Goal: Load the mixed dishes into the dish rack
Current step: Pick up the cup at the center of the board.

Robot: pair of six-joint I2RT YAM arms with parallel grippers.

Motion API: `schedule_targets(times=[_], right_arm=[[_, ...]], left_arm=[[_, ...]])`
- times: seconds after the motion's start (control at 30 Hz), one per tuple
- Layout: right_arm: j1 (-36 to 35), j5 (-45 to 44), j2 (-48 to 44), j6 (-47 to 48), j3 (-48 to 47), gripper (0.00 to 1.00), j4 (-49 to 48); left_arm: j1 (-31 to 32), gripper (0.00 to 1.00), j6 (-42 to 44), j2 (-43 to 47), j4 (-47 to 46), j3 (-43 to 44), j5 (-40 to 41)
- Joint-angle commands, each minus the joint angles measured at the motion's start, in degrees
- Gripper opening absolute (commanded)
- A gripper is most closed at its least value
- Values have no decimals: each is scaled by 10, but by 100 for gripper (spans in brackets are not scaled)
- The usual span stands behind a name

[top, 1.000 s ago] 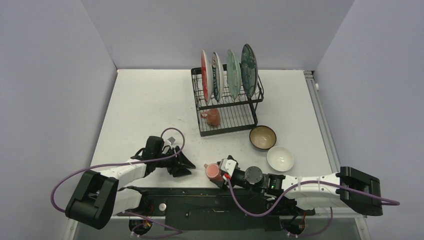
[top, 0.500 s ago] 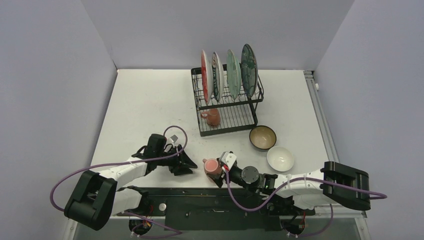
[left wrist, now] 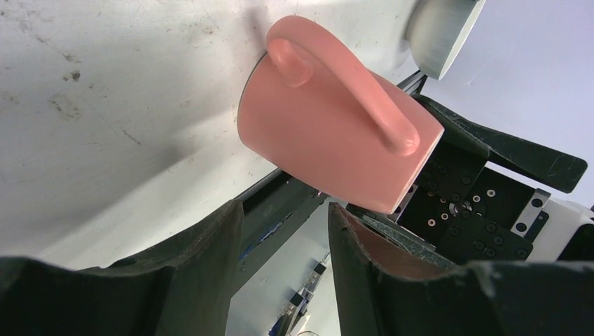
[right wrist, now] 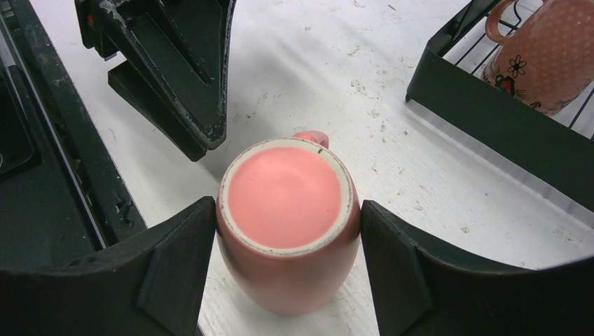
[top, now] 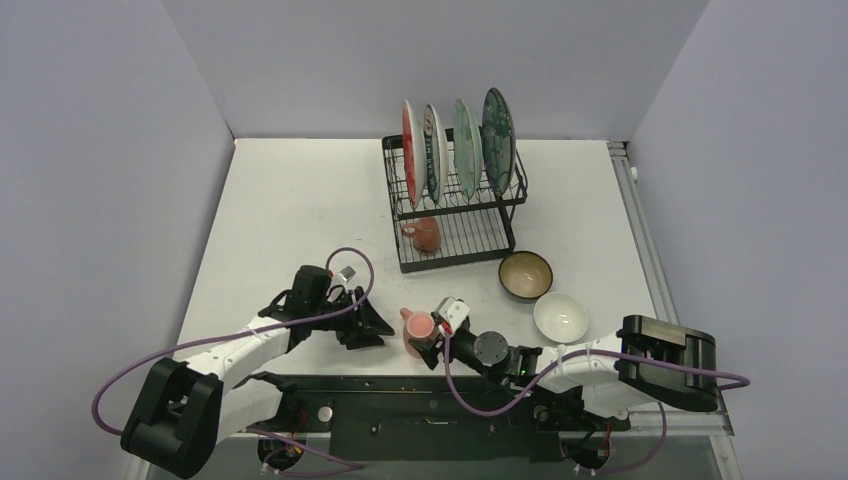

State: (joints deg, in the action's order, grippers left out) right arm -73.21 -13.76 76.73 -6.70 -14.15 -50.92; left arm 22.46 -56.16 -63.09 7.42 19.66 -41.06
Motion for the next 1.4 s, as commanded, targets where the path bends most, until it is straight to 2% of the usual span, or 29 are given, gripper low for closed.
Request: schedule_targets(times=[0.0,0.17,0.33,0.53,0.77,1.03,1.37], right_arm=[[-4,-23,-1,-10,-25,29,-45],[-4,-28,-13,-3,-27,50,-17],[-6,-29,-20,5,-37,60,15],[-8,-30,-23,0,-47,63,45],[-10,-39,-19,-20,-77,73,106],[-16,-44,-12,-28,-86,74,130],[-18,-52,7,-44,-76,77,106]], left_arm=[[3,45,18,15,12,26,3],[2,46,27,16,20,33,0],[2,46,31,15,22,34,-2],[1,46,35,18,28,35,-3],[0,46,38,23,35,38,-5],[-1,47,41,21,35,37,-6],[-2,47,44,20,35,37,-8]])
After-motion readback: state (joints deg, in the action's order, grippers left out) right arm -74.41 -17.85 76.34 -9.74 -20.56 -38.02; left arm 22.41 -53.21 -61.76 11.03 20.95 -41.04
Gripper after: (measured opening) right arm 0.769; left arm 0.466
